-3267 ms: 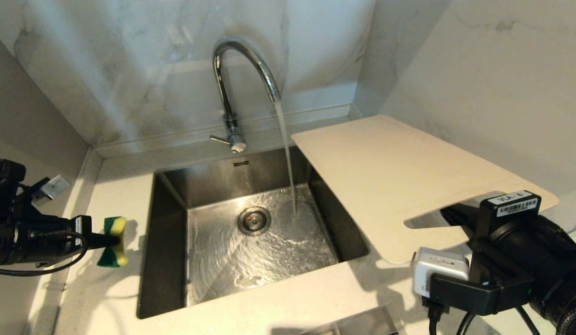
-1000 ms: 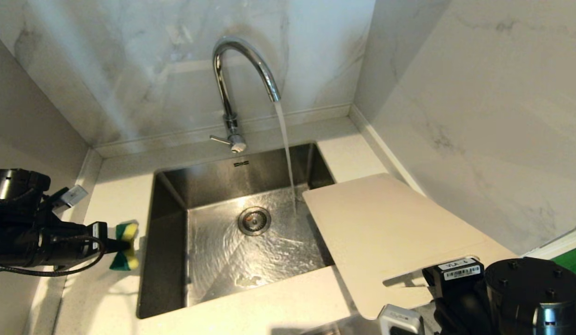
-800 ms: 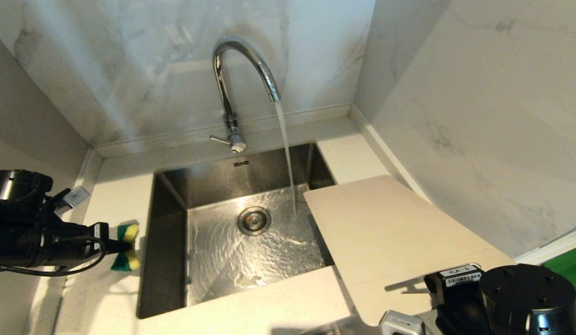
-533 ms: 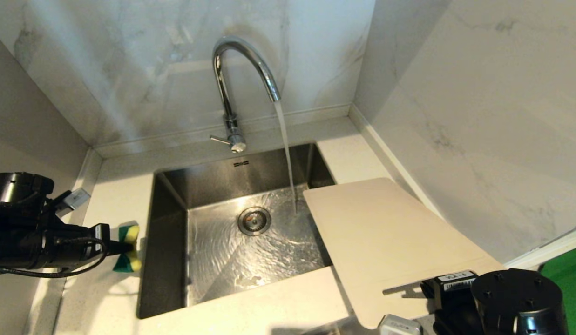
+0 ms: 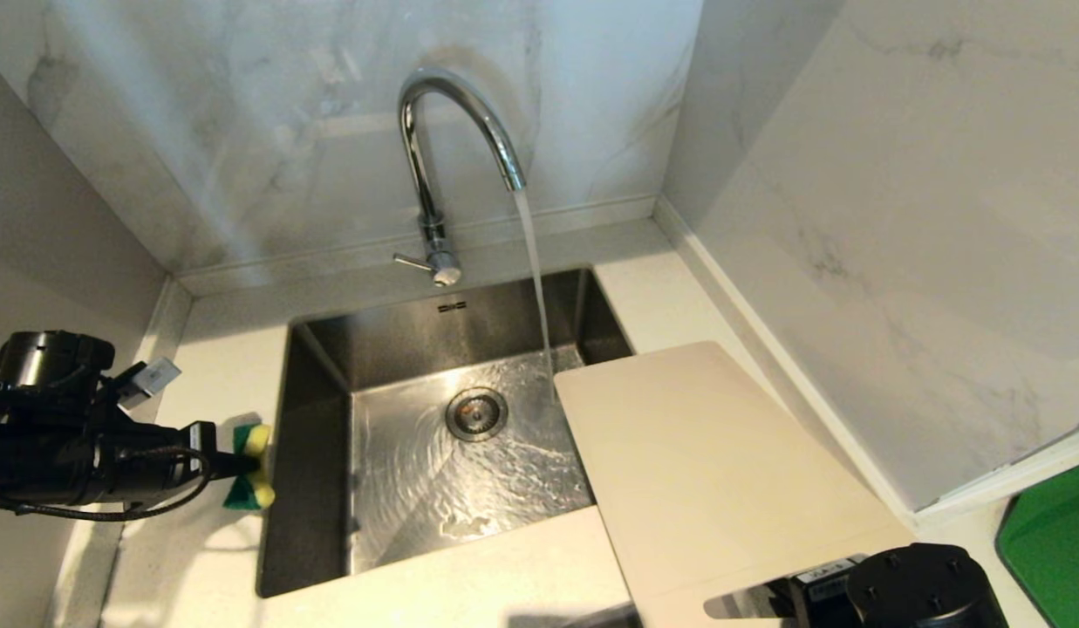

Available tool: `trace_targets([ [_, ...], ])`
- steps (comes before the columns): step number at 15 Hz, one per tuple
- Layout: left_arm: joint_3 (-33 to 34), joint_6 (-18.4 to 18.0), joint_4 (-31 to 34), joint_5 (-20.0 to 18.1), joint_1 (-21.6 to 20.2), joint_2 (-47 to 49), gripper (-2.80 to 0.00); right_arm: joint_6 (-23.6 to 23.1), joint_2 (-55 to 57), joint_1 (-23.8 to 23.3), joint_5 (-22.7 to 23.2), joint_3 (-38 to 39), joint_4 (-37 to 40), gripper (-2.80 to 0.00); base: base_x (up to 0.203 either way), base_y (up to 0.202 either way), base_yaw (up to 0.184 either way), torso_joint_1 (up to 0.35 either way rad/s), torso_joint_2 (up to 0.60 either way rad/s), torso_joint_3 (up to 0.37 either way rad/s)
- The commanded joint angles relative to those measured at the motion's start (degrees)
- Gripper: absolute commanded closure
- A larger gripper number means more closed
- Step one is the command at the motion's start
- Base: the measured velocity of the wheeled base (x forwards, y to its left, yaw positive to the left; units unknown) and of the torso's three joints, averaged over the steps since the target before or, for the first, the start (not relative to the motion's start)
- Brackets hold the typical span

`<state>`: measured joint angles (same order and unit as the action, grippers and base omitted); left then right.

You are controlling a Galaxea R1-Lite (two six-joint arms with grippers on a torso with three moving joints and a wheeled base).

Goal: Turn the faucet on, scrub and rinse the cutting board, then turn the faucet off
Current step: Put down the cutting board

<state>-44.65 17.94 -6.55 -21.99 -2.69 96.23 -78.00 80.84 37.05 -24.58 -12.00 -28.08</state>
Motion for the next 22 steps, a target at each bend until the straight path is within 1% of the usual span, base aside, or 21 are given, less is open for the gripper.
trace_targets([
  [1, 0.0, 0.2, -1.2, -0.2, 0.0, 2.2, 0.0, -0.3, 0.5, 0.0, 0.7, 1.5, 0.6, 0.0, 0.0, 0.0, 0.0, 0.0, 0.0, 0.0],
  [6, 0.0, 0.4, -2.1, -0.3, 0.1, 2.5, 0.0, 2.2, 4.6, -0.3, 10.0, 0.6, 1.7, 0.0, 0.0, 0.0, 0.0, 0.0, 0.0, 0.0],
  [8, -0.4, 0.4, -2.3, -0.3, 0.1, 2.9, 0.0, 3.4, 6.4, -0.3, 15.2, -0.1, 2.8, 0.0, 0.0, 0.0, 0.0, 0.0, 0.0, 0.0],
  [10, -0.5, 0.5, -4.6, -0.3, 0.0, 3.8, 0.0, 3.6, 8.1, -0.7, 17.1, -0.4, 3.2, 0.0, 0.0, 0.0, 0.0, 0.0, 0.0, 0.0],
  [11, -0.5, 0.5, -5.4, -0.2, 0.0, 4.6, 0.0, 3.6, 8.9, -2.0, 18.0, -0.2, 3.3, 0.0, 0.0, 0.0, 0.0, 0.0, 0.0, 0.0],
  [13, -0.4, 0.5, -5.7, -0.3, 0.1, 5.5, 0.0, 3.7, 10.3, -4.2, 21.0, -0.4, 3.9, 0.0, 0.0, 0.0, 0.0, 0.0, 0.0, 0.0],
  [15, -0.5, 0.5, -5.8, -0.3, 0.1, 6.1, 0.0, 5.3, 12.6, -5.3, 24.4, -1.4, 4.0, 0.0, 0.0, 0.0, 0.0, 0.0, 0.0, 0.0],
  [19, -1.0, 0.4, -5.8, -0.2, 0.1, 6.9, 0.0, 5.8, 17.6, -5.3, 25.1, -2.1, 3.7, 0.0, 0.0, 0.0, 0.0, 0.0, 0.0, 0.0],
  [22, -1.5, 0.5, -5.8, -0.2, 0.1, 8.2, 0.0, 6.1, 20.3, -5.3, 26.6, -2.1, 3.7, 0.0, 0.0, 0.0, 0.0, 0.0, 0.0, 0.0],
])
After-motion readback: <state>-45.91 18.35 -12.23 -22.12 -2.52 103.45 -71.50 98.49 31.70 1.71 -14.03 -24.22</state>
